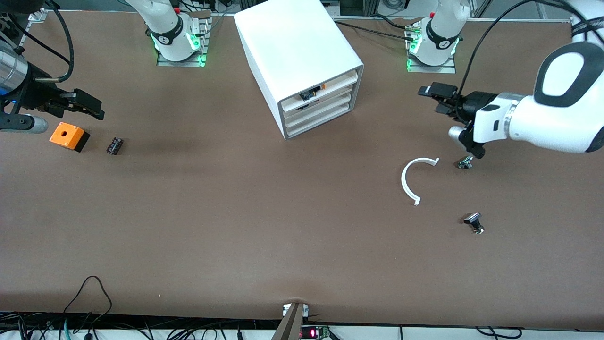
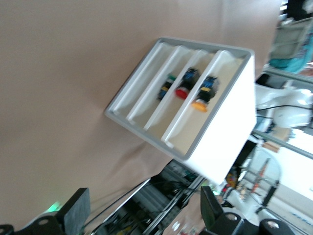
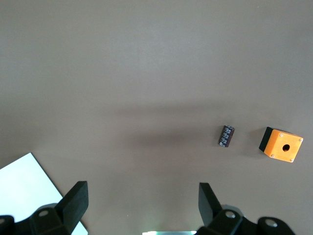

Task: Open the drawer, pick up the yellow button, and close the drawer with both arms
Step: 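Reach the left gripper to the handle of the white drawer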

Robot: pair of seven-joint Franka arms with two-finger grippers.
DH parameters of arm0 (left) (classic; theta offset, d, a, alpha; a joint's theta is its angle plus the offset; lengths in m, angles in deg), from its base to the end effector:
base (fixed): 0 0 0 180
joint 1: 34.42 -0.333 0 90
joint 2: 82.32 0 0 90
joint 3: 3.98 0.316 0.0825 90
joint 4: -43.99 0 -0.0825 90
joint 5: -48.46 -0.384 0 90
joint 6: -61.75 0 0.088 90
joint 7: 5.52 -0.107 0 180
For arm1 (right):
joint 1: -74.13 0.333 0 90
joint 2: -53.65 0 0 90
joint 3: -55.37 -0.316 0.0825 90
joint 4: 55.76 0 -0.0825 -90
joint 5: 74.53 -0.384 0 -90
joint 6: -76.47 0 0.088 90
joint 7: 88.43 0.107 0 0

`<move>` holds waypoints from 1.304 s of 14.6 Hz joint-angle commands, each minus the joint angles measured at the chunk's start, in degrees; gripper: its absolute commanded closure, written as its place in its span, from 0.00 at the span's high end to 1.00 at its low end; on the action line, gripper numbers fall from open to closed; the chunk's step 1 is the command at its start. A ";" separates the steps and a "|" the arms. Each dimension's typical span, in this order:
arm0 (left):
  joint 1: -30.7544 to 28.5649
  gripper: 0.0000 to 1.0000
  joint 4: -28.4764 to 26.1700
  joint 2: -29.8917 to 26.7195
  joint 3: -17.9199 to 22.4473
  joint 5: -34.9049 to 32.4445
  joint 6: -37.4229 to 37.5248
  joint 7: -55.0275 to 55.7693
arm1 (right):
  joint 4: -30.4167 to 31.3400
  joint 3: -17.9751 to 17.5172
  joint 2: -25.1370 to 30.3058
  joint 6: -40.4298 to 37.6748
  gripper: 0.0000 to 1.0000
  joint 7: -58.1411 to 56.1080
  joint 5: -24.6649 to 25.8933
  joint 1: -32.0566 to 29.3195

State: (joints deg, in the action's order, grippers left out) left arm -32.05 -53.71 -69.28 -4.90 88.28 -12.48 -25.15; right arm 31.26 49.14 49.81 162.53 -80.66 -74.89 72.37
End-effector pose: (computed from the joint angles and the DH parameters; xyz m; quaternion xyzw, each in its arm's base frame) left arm 0.5520 -0.1125 0.4529 0.8774 -0.1632 -0.2429 0.3803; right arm 0.5657 0.0428 0.6057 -0.9987 0.0287 0.0422 0.0023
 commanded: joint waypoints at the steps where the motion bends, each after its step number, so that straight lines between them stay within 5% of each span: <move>1: 0.52 0.99 -7.14 -0.47 -0.48 6.22 -4.24 -7.33 | -0.18 -0.19 0.15 -0.72 1.00 -1.00 -1.13 -0.26; 11: 0.87 0.96 -26.04 0.24 -9.71 26.35 -18.23 -25.70 | -0.18 -0.19 0.15 -0.72 1.00 -0.47 -1.13 -0.35; 17: 0.87 0.73 -31.77 1.38 -14.36 29.62 -21.48 -35.13 | -0.18 -0.19 0.24 -0.81 1.00 -0.38 -1.13 -0.35; 19: 0.88 0.73 -31.77 2.26 -15.51 29.62 -21.83 -35.13 | -0.18 -0.19 0.24 -0.90 1.00 -0.47 -1.13 -0.26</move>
State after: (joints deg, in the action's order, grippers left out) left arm -30.82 -84.98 -67.46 -19.11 116.33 -33.48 -58.47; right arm 31.26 49.13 49.74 162.48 -80.66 -74.90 72.38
